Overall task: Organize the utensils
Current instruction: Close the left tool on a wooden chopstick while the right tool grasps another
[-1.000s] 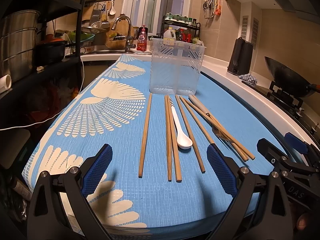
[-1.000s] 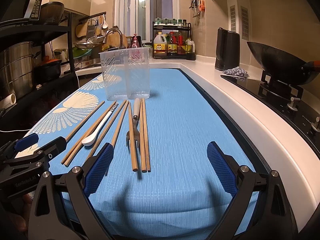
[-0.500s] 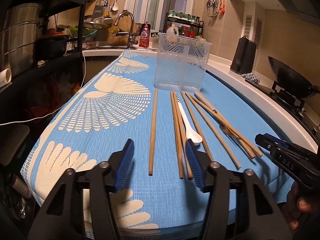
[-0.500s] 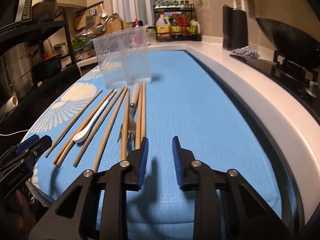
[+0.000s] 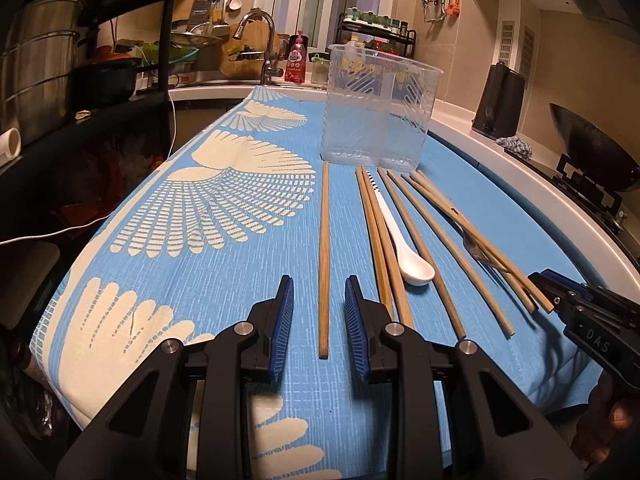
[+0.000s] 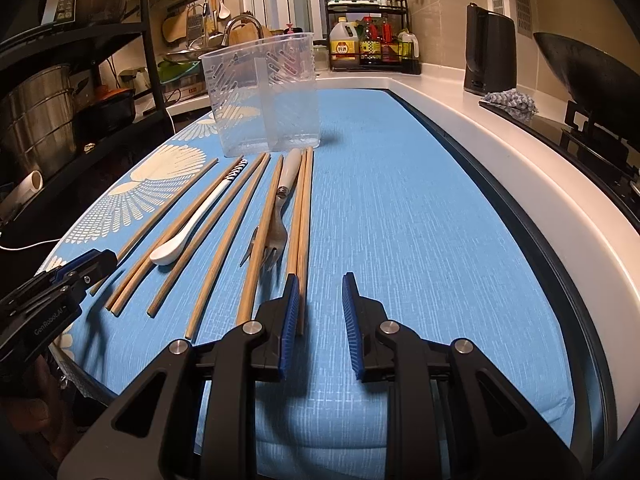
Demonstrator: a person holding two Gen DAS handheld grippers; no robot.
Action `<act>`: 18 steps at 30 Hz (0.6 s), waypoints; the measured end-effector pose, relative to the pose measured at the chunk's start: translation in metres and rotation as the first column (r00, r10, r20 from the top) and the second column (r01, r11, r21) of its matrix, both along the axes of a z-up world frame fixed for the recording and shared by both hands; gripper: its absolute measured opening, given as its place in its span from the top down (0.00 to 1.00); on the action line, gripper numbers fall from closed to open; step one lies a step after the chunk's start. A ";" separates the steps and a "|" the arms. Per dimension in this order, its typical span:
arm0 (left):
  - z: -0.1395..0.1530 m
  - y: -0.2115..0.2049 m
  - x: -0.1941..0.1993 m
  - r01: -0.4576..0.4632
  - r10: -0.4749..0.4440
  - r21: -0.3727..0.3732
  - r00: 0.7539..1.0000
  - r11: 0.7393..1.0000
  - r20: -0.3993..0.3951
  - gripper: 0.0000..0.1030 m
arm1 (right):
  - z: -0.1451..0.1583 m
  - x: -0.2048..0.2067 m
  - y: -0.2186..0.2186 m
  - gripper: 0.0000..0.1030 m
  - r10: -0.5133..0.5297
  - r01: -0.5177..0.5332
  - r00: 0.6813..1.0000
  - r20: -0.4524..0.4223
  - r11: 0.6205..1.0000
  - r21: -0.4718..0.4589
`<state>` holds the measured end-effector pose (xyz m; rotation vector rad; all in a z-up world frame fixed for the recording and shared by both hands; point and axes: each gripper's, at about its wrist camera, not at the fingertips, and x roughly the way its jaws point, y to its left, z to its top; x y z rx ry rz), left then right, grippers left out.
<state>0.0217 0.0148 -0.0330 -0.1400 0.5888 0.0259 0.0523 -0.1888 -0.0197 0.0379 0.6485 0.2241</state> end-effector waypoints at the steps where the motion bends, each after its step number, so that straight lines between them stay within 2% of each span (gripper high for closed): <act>1: -0.001 0.000 0.001 0.001 -0.001 0.001 1.000 1.000 -0.002 0.74 | -0.001 0.000 -0.001 0.78 0.001 -0.001 1.000 -0.007 1.000 -0.002; 6: -0.005 -0.003 0.001 0.005 -0.005 0.025 1.000 1.000 0.006 0.75 | -0.002 0.001 0.001 0.78 0.013 -0.013 1.000 -0.013 1.000 -0.020; 11: -0.006 -0.005 0.002 0.008 -0.009 0.057 1.000 0.998 0.017 0.86 | -0.002 0.002 -0.001 0.80 0.008 -0.008 1.000 -0.010 1.000 -0.030; 18: -0.008 -0.007 -0.002 0.016 -0.019 0.083 0.999 0.996 0.037 0.90 | -0.003 0.003 -0.005 0.85 0.006 -0.006 1.000 -0.002 1.000 -0.020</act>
